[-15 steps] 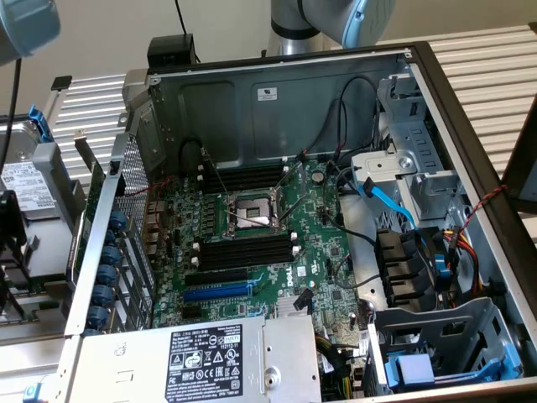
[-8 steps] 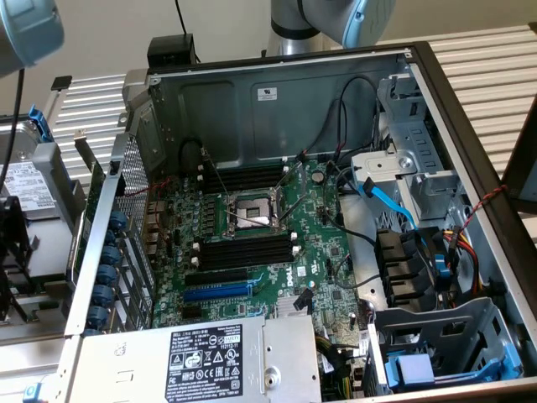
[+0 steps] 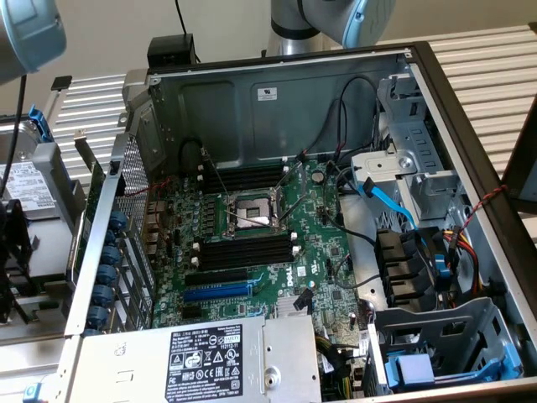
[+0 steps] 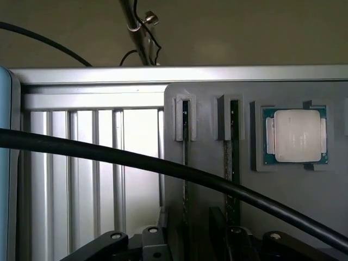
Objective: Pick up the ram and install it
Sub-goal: 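Pick up the ram and move it above insertion slot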
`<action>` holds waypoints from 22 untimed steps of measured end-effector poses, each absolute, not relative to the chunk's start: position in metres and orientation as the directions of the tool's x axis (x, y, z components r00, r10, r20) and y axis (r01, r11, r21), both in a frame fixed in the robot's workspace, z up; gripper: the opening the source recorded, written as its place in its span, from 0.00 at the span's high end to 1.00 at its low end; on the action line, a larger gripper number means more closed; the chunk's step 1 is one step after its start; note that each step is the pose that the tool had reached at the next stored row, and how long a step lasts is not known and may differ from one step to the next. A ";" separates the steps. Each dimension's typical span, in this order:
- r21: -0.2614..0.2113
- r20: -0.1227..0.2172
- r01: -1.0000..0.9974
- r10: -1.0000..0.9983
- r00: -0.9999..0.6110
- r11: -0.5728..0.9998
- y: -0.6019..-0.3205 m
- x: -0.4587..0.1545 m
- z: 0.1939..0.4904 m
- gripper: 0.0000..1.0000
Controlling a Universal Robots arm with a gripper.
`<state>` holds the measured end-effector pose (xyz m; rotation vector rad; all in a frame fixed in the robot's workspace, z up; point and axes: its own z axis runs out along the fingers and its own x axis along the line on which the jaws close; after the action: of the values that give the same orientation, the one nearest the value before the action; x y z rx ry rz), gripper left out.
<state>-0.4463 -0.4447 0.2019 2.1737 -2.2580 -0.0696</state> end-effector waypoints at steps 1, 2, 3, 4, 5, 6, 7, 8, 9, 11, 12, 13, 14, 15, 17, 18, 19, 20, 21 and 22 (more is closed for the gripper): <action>0.037 -0.026 -0.999 -0.999 -0.039 0.038 -0.445 -0.446 0.202 0.58; 0.037 -0.026 -0.999 -0.999 -0.039 0.038 -0.445 -0.446 0.202 0.58; 0.037 -0.026 -0.999 -0.999 -0.039 0.038 -0.445 -0.446 0.202 0.60; 0.037 -0.026 -0.999 -0.999 -0.038 0.038 -0.445 -0.446 0.202 0.60; 0.036 -0.026 -0.999 -0.999 -0.038 0.037 -0.445 -0.446 0.201 0.67; 0.036 -0.026 -0.999 -0.999 -0.038 0.038 -0.445 -0.446 0.201 0.67; 0.036 -0.026 -0.999 -0.999 -0.038 0.037 -0.445 -0.446 0.200 0.67; 0.037 -0.026 -0.999 -0.999 -0.038 0.038 -0.445 -0.446 0.200 0.67; 0.037 -0.026 -0.999 -0.999 -0.038 0.038 -0.445 -0.446 0.199 0.67; 0.037 -0.026 -0.999 -0.999 -0.038 0.038 -0.445 -0.446 0.199 0.67; 0.037 -0.026 -0.999 -0.999 -0.039 0.038 -0.445 -0.446 0.199 0.67; 0.037 -0.026 -0.999 -0.999 -0.038 0.037 -0.445 -0.446 0.199 0.67; 0.037 -0.026 -0.999 -0.999 -0.038 0.037 -0.444 -0.446 0.199 0.67; 0.036 -0.026 -0.999 -0.999 -0.038 0.038 -0.444 -0.446 0.199 0.67; 0.037 -0.026 -0.999 -0.999 -0.038 0.038 -0.444 -0.446 0.199 0.67; 0.037 -0.026 -0.999 -0.999 -0.039 0.038 -0.444 -0.447 0.199 0.67; 0.037 -0.026 -0.999 -0.999 -0.038 0.038 -0.444 -0.447 0.199 0.67; 0.037 -0.026 -0.999 -0.999 -0.038 0.038 -0.444 -0.447 0.199 0.67; 0.037 -0.026 -0.999 -0.999 -0.038 0.037 -0.444 -0.447 0.199 0.67; 0.037 -0.026 -0.999 -0.999 -0.038 0.038 -0.444 -0.447 0.199 0.67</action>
<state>-0.4468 -0.4442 0.1991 2.1737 -2.2580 -0.0696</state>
